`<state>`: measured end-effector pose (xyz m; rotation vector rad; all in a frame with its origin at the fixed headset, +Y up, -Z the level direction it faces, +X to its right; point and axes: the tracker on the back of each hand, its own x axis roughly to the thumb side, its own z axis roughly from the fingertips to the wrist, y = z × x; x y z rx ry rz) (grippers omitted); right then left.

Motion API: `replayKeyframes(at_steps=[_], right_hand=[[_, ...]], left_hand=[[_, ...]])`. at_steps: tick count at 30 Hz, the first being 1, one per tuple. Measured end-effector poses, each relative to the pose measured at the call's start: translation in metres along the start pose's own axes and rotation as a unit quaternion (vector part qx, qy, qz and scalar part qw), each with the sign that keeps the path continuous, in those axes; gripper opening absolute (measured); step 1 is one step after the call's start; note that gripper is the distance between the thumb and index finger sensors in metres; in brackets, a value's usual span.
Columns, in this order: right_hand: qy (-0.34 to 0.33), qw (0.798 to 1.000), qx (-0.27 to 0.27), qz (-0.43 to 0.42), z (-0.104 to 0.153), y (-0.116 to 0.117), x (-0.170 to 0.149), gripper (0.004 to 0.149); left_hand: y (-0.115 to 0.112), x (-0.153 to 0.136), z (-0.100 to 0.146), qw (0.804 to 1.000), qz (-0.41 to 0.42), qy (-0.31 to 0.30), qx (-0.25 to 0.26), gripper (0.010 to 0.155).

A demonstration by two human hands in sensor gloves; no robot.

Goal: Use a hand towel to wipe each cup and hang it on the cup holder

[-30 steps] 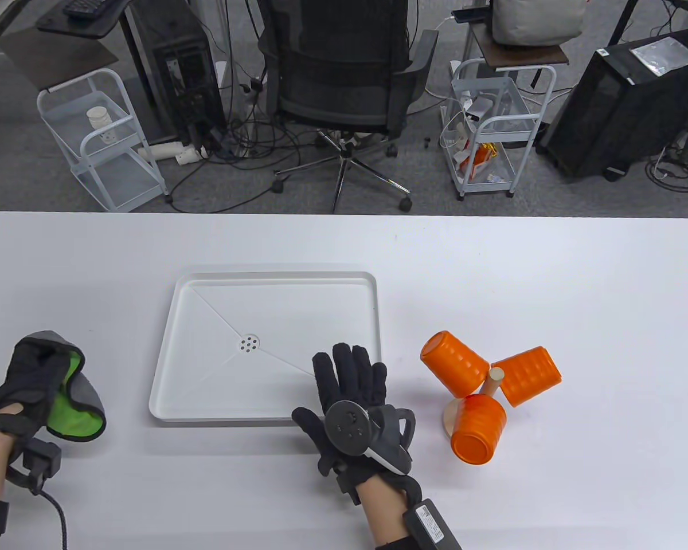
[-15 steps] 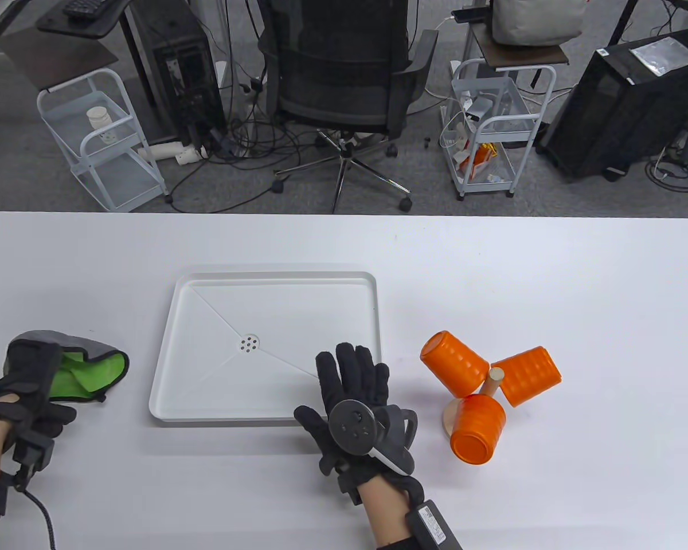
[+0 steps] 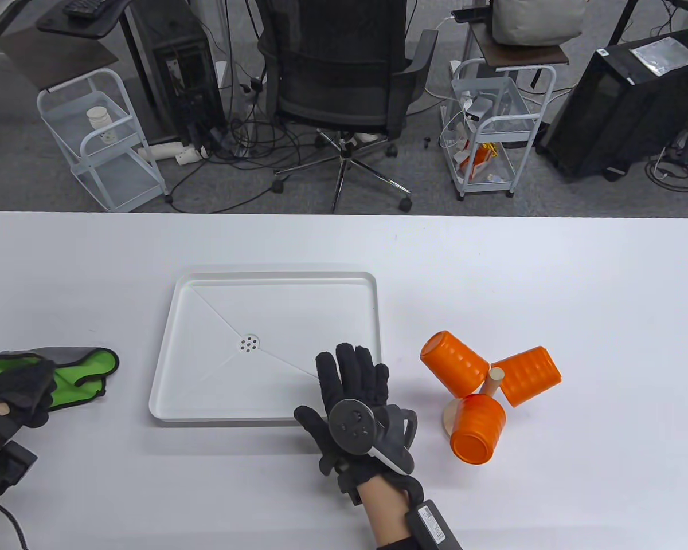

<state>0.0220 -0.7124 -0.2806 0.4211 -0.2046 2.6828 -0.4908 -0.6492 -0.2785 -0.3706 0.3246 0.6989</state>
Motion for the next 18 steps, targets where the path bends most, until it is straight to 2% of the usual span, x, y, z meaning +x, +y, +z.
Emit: replayKeyframes(at_steps=[4,7,10,13,18], right_hand=[[0.000,1.000,0.002,0.003,0.000,0.000,0.001,0.086],[0.000,1.000,0.004,0.005,0.000,0.001,0.001,0.086],[0.000,1.000,0.007,0.006,0.000,0.001,0.002,0.087],[0.001,1.000,0.008,0.007,0.000,0.001,0.002,0.087],[0.001,1.000,0.010,0.006,0.000,0.002,0.003,0.087]], left_hand=[[-0.016,0.034,0.018,0.995,-0.072,-0.066,0.022,0.067],[-0.035,0.065,0.032,0.981,-0.144,-0.117,0.054,0.069],[-0.058,0.091,0.038,0.969,-0.177,-0.162,0.065,0.071],[-0.085,0.114,0.040,0.960,-0.191,-0.195,0.064,0.074],[-0.122,0.131,0.030,0.948,-0.206,-0.233,0.069,0.077]])
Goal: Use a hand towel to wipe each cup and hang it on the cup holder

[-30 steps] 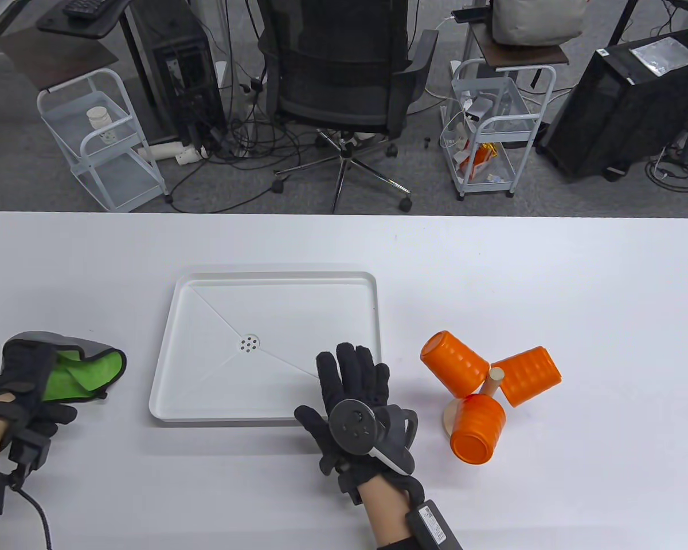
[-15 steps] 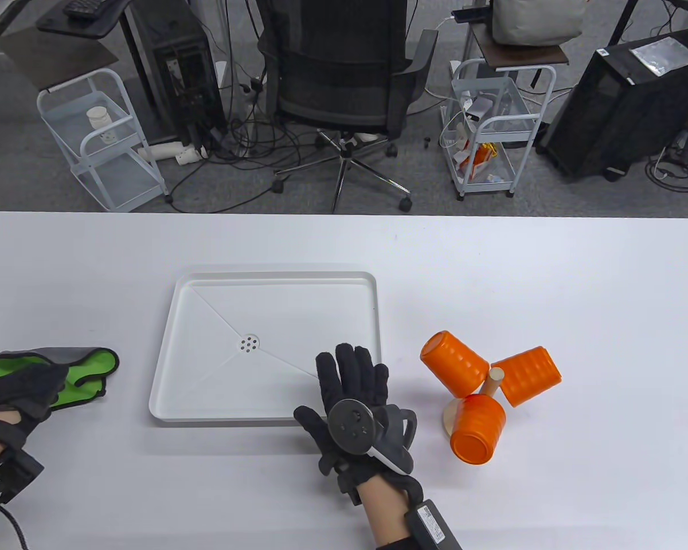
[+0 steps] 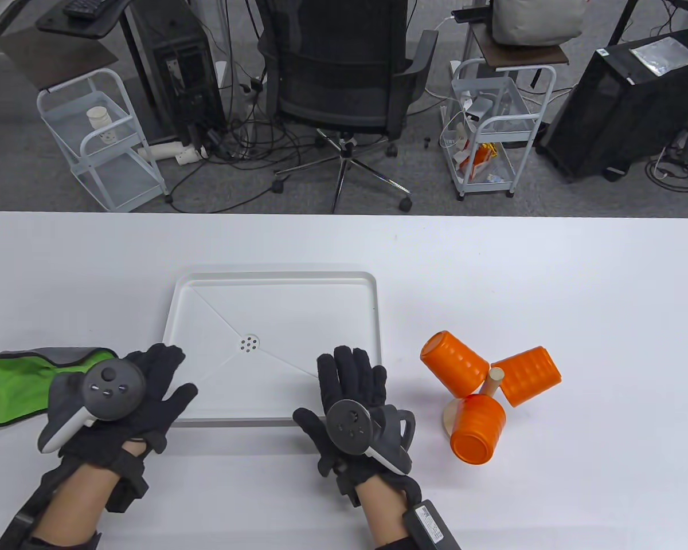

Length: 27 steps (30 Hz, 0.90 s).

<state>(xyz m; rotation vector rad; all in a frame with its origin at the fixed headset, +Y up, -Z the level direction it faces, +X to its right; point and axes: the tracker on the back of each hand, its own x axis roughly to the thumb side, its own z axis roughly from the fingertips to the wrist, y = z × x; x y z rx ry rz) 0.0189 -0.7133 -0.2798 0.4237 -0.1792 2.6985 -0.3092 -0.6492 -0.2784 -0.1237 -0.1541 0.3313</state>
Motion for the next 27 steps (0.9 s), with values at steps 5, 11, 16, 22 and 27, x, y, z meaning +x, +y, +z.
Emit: replayKeyframes(at_steps=[5,11,16,22,27], right_hand=[[-0.002,1.000,0.005,0.002,0.000,0.001,0.001,0.087],[-0.004,1.000,0.008,0.001,0.000,0.003,0.003,0.087],[-0.010,1.000,0.022,0.008,0.000,0.007,0.007,0.087],[-0.014,1.000,0.024,0.012,0.000,0.009,0.009,0.087],[-0.013,0.999,0.026,0.014,0.001,0.009,0.009,0.087]], left_hand=[[-0.034,0.008,-0.016,0.999,0.029,-0.031,0.017,0.076],[-0.068,0.002,-0.031,0.998,0.019,-0.046,0.027,0.079],[-0.086,-0.001,-0.039,0.999,0.002,-0.037,-0.017,0.083],[-0.089,-0.005,-0.039,0.999,0.008,-0.026,-0.022,0.085],[-0.089,-0.009,-0.039,0.999,0.027,-0.018,-0.025,0.085]])
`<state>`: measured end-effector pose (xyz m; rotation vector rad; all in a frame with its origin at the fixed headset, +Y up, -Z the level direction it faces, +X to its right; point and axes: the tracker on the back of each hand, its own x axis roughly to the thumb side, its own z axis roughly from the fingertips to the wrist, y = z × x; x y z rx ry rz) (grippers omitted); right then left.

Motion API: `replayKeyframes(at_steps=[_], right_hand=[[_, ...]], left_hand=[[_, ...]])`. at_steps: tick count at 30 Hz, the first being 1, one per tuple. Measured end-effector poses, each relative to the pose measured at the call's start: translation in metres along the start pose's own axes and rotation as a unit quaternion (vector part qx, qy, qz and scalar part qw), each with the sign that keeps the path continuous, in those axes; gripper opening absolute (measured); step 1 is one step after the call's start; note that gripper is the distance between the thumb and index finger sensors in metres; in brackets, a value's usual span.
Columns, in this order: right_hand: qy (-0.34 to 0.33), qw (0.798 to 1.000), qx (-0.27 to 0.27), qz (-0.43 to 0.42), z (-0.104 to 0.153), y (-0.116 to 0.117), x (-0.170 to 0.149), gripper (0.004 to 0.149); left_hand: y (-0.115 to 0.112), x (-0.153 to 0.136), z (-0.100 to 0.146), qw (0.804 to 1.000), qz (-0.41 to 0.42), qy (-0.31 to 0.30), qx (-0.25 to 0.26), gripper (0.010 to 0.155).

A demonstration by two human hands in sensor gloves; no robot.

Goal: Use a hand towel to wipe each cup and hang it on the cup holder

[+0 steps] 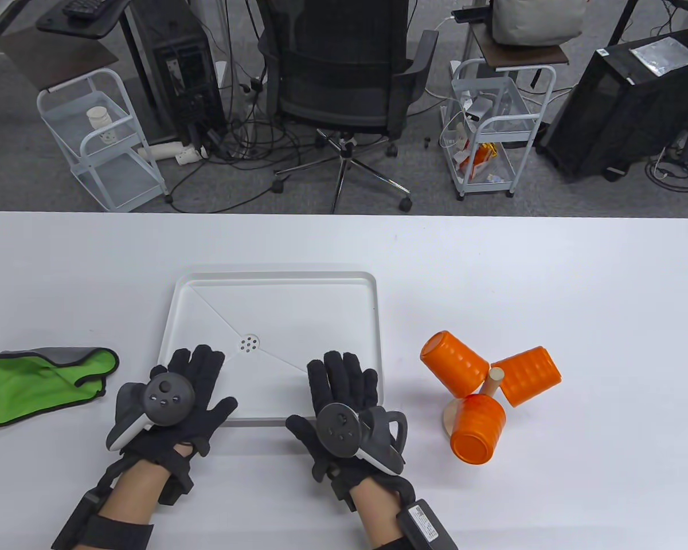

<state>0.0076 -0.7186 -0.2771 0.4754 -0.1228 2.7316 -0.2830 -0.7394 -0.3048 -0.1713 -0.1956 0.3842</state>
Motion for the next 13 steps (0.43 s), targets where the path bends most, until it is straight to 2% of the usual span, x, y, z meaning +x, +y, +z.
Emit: replayKeyframes(at_steps=[13], right_hand=[[-0.003,1.000,0.002,0.004,0.0012,0.0017,0.0025,0.087]], left_hand=[[-0.0010,-0.0006,0.0000,1.000,0.007,0.000,-0.005,0.084]])
